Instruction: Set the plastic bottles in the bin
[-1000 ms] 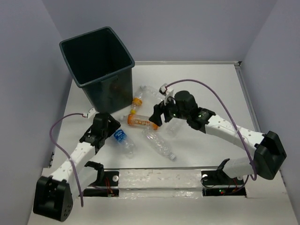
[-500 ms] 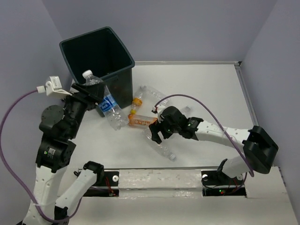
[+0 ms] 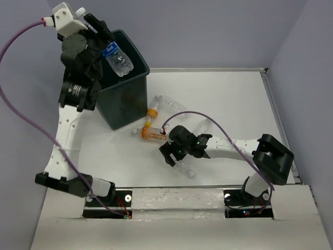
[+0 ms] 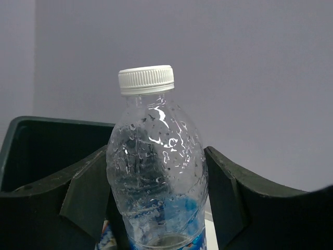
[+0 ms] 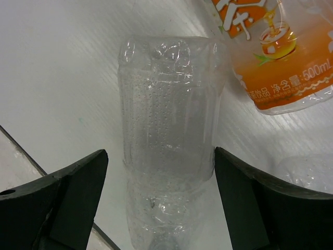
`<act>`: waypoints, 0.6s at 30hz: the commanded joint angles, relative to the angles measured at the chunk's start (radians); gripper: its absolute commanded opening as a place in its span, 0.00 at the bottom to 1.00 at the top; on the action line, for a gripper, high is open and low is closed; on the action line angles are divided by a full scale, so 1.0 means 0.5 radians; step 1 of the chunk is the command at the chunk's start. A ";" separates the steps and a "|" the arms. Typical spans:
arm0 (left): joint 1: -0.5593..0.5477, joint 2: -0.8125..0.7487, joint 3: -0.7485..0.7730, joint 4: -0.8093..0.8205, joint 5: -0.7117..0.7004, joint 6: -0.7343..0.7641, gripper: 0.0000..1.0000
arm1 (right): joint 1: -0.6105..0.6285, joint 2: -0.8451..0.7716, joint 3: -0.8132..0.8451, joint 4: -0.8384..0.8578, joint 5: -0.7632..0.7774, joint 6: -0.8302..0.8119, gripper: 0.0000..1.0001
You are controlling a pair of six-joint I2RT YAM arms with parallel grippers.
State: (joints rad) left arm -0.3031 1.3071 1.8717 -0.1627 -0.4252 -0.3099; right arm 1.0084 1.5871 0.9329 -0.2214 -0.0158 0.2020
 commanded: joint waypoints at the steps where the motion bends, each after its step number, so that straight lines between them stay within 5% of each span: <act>1: 0.103 0.278 0.211 0.178 -0.291 0.261 0.39 | 0.057 0.032 0.064 0.081 0.108 0.007 0.84; 8: 0.272 0.634 0.432 0.258 -0.438 0.344 0.39 | 0.097 0.004 0.027 0.112 0.124 0.059 0.51; 10: 0.272 0.677 0.444 0.267 -0.441 0.377 0.64 | 0.097 -0.011 0.009 0.115 0.133 0.068 0.37; 11: 0.275 0.675 0.432 0.258 -0.420 0.350 0.88 | 0.097 -0.045 0.003 0.118 0.145 0.081 0.36; 12: 0.272 0.644 0.426 0.252 -0.383 0.329 0.98 | 0.097 -0.063 -0.003 0.121 0.145 0.087 0.36; 18: 0.238 0.314 0.190 0.215 -0.092 0.129 0.99 | 0.137 -0.373 -0.019 0.112 0.087 0.102 0.27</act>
State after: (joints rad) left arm -0.1680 1.6524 2.0075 -0.1303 -0.5377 -0.1925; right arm 1.0573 1.5368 0.9169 -0.2035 0.0338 0.2409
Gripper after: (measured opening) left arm 0.989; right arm 0.515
